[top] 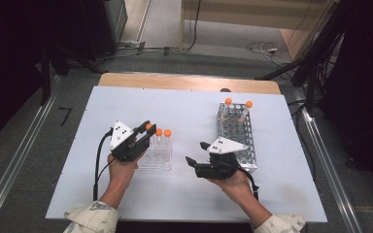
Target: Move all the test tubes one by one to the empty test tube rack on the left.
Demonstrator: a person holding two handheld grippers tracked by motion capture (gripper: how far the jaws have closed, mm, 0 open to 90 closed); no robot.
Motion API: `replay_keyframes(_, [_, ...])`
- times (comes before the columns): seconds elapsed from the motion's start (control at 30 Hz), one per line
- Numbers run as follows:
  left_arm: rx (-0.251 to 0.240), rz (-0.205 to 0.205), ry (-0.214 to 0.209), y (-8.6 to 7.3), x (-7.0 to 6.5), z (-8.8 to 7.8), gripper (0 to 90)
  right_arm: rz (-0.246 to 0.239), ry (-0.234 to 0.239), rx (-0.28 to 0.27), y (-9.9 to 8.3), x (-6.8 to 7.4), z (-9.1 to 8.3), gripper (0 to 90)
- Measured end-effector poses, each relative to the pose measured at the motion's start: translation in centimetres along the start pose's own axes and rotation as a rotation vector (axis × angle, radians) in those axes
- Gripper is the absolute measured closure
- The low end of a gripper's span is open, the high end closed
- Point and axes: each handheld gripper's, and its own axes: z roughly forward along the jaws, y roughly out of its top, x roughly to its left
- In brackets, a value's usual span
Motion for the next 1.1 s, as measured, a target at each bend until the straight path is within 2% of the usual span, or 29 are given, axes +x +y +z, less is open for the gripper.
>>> replay_keyframes(0.4, [-0.004,-0.005,0.008,-0.2,-0.1,-0.2,68.5,-0.002,0.002,-0.003,0.0,0.0,0.0,29.8])
replay_keyframes(0.5, [-0.002,-0.013,0.007,-0.2,0.1,-0.2,62.8,-0.002,0.002,-0.002,0.0,0.1,0.0,30.0])
replay_keyframes(0.7, [-0.007,-0.017,0.013,-0.2,0.2,-0.4,62.6,0.001,0.003,0.001,0.0,0.1,0.0,30.0])
replay_keyframes(0.97, [-0.029,-0.045,-0.013,0.1,0.3,-0.8,55.5,0.002,-0.004,-0.010,0.0,-0.1,-0.1,30.5])
replay_keyframes(1.1, [-0.047,-0.063,-0.021,0.4,0.4,-1.3,51.1,0.022,-0.023,-0.025,0.2,-0.6,-0.4,30.7])
